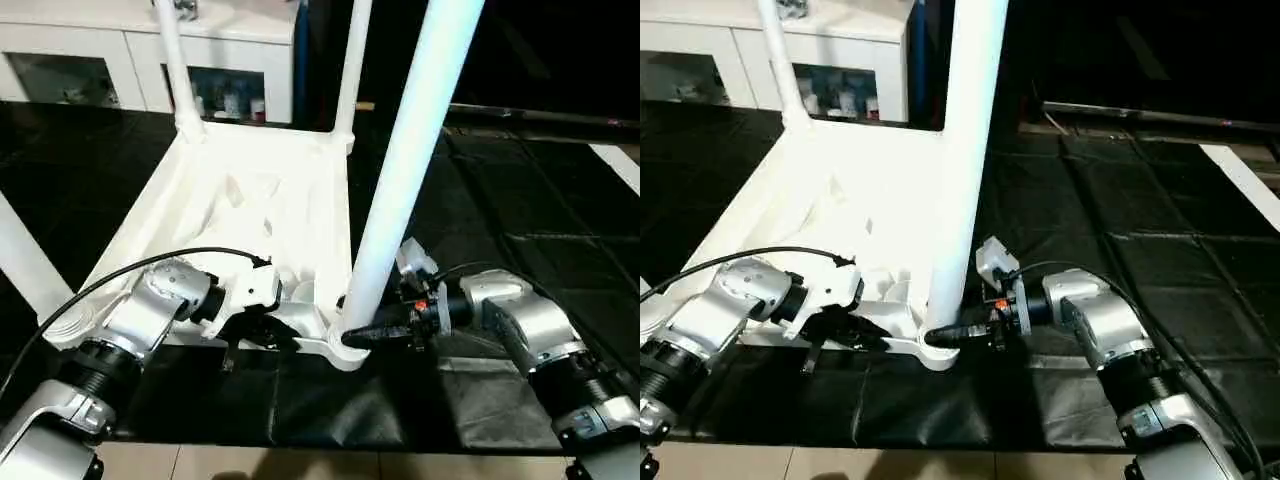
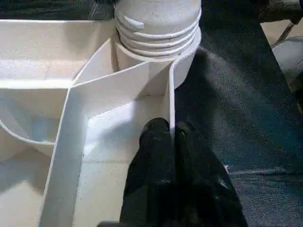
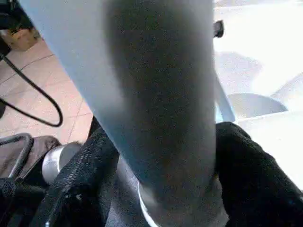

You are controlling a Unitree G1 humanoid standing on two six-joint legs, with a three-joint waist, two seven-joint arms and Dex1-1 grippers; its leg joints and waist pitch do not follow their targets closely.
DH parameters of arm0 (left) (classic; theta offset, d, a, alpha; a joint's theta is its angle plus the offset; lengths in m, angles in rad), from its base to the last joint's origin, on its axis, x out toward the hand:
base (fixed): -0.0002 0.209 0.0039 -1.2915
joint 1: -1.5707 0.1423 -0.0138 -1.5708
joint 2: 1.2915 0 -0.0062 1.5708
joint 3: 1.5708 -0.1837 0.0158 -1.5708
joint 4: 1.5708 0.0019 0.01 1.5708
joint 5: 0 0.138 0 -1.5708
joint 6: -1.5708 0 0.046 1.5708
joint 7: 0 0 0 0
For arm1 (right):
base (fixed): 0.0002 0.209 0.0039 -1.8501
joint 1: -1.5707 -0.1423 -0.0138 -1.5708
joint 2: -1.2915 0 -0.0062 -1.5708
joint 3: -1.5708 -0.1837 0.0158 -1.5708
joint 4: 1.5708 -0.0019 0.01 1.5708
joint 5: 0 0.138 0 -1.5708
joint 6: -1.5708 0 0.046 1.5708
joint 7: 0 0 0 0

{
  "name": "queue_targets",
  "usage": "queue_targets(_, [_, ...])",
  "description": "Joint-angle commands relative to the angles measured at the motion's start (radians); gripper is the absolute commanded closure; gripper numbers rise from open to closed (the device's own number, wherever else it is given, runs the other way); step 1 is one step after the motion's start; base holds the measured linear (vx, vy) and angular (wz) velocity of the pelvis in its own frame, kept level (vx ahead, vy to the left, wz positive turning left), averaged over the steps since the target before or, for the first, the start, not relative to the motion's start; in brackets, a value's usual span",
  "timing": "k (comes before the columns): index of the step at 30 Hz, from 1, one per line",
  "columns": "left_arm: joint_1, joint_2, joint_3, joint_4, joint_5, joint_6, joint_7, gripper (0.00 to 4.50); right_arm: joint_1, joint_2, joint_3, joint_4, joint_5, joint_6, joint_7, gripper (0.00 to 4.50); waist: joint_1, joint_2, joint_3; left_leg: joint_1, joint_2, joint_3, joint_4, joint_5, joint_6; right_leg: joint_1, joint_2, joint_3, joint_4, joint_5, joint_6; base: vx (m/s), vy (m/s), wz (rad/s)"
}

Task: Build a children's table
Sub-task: Rotate leg to tighten

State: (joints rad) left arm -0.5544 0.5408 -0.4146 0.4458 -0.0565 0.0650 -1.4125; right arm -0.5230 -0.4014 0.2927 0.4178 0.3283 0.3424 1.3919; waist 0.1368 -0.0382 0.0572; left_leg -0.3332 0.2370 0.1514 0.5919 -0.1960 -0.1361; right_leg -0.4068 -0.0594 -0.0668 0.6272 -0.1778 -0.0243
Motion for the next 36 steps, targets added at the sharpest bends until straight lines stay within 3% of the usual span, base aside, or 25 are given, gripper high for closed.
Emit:
queue_targets(1, [-0.012, -0.012, -0.033, 0.006, 0.018, -0.009, -0.029, 4.5, -0.028, 0.005, 0.01, 0.026, -0.006, -0.018, 0.028, 1.8, -0.005, 0.009, -0.068, -0.008, -0.008, 0.02, -0.068, -0.166, 0.01, 0.057, -0.062, 0.043, -0.074, -0.241, -0.182, 0.0, 0.0, 0.0])
queue_targets(9, [-0.032, -0.044, -0.002, 0.041, 0.018, 0.012, 0.027, 4.5, -0.043, 0.019, 0.008, 0.081, -0.016, -0.052, 0.063, 2.27, -0.002, 0.013, -0.066, -0.004, -0.01, 0.021, -0.069, -0.199, 0.003, 0.054, -0.061, 0.042, -0.081, -0.284, -0.175, 0.0, 0.0, 0.0])
queue_targets(16, [-0.046, -0.121, 0.059, 0.031, -0.003, 0.122, 0.183, 4.5, 0.043, 0.044, -0.017, -0.01, -0.009, -0.023, -0.054, 2.39, 0.003, 0.014, -0.062, 0.004, -0.009, 0.021, -0.071, -0.23, 0.003, 0.047, -0.061, 0.043, -0.092, -0.36, -0.152, 0.0, 0.0, 0.0])
queue_targets(20, [-0.05, -0.192, 0.114, 0.001, -0.025, 0.212, 0.302, 4.5, 0.063, 0.15, -0.081, 0.004, -0.052, -0.018, -0.339, 2.42, -0.012, 0.011, -0.061, -0.009, -0.017, 0.017, -0.074, -0.22, -0.012, 0.055, -0.062, 0.038, -0.096, -0.434, -0.109, 0.0, 0.0, 0.0])
queue_targets(21, [-0.053, -0.218, 0.128, -0.004, -0.025, 0.236, 0.349, 4.5, 0.061, 0.193, -0.108, 0.014, -0.056, -0.005, -0.432, 2.44, -0.024, 0.015, -0.06, -0.01, -0.02, 0.015, -0.074, -0.228, -0.02, 0.054, -0.062, 0.035, -0.1, -0.466, -0.094, 0.0, 0.0, 0.0])
queue_targets(22, [-0.054, -0.232, 0.136, -0.007, -0.022, 0.25, 0.377, 4.5, 0.059, 0.219, -0.124, 0.018, -0.056, 0.005, -0.48, 2.45, -0.038, 0.011, -0.063, -0.018, -0.024, 0.012, -0.073, -0.223, -0.024, 0.06, -0.062, 0.031, -0.103, -0.487, -0.076, 0.0, 0.0, 0.0])
queue_targets(23, [-0.059, -0.266, 0.146, -0.003, -0.017, 0.274, 0.431, 4.5, 0.045, 0.269, -0.139, 0.041, -0.067, 0.007, -0.569, 2.46, -0.04, 0.016, -0.063, -0.018, -0.025, 0.012, -0.074, -0.219, -0.023, 0.059, -0.062, 0.03, -0.104, -0.492, -0.072, 0.0, 0.0, 0.0])
queue_targets(26, [-0.077, -0.328, 0.17, 0.012, -0.016, 0.308, 0.528, 4.5, -0.002, 0.354, -0.164, 0.102, -0.083, 0.004, -0.715, 2.48, -0.066, 0.02, -0.067, -0.015, -0.028, 0.013, -0.069, -0.211, -0.014, 0.052, -0.056, 0.031, -0.106, -0.45, -0.09, 0.0, 0.0, 0.0])
queue_targets(29, [-0.103, -0.375, 0.186, 0.038, -0.005, 0.322, 0.603, 4.5, -0.056, 0.424, -0.182, 0.168, -0.107, -0.013, -0.826, 2.48, -0.077, 0.022, -0.069, -0.018, -0.027, 0.014, -0.068, -0.189, -0.007, 0.054, -0.053, 0.035, -0.096, -0.354, -0.124, 0.0, 0.0, 0.0])
queue_targets(33, [-0.118, -0.386, 0.189, 0.051, 0.019, 0.315, 0.63, 4.5, -0.084, 0.454, -0.164, 0.187, -0.151, -0.047, -0.842, 2.48, -0.078, 0.022, -0.074, -0.017, -0.025, 0.016, -0.068, -0.16, 0.005, 0.059, -0.052, 0.039, -0.086, -0.245, -0.156, 0.0, 0.0, 0.0])
queue_targets(34, [-0.117, -0.383, 0.187, 0.051, 0.02, 0.312, 0.625, 4.5, -0.083, 0.453, -0.161, 0.184, -0.149, -0.05, -0.828, 2.48, -0.077, 0.018, -0.073, -0.018, -0.025, 0.018, -0.069, -0.15, 0.014, 0.062, -0.053, 0.039, -0.086, -0.22, -0.163, 0.0, 0.0, 0.0])
queue_targets(36, [-0.108, -0.371, 0.179, 0.041, 0.032, 0.306, 0.612, 4.5, -0.069, 0.447, -0.16, 0.165, -0.149, -0.042, -0.807, 1.93, -0.076, 0.022, -0.073, -0.019, -0.023, 0.018, -0.07, -0.137, 0.019, 0.063, -0.053, 0.04, -0.083, -0.188, -0.176, 0.0, 0.0, 0.0])
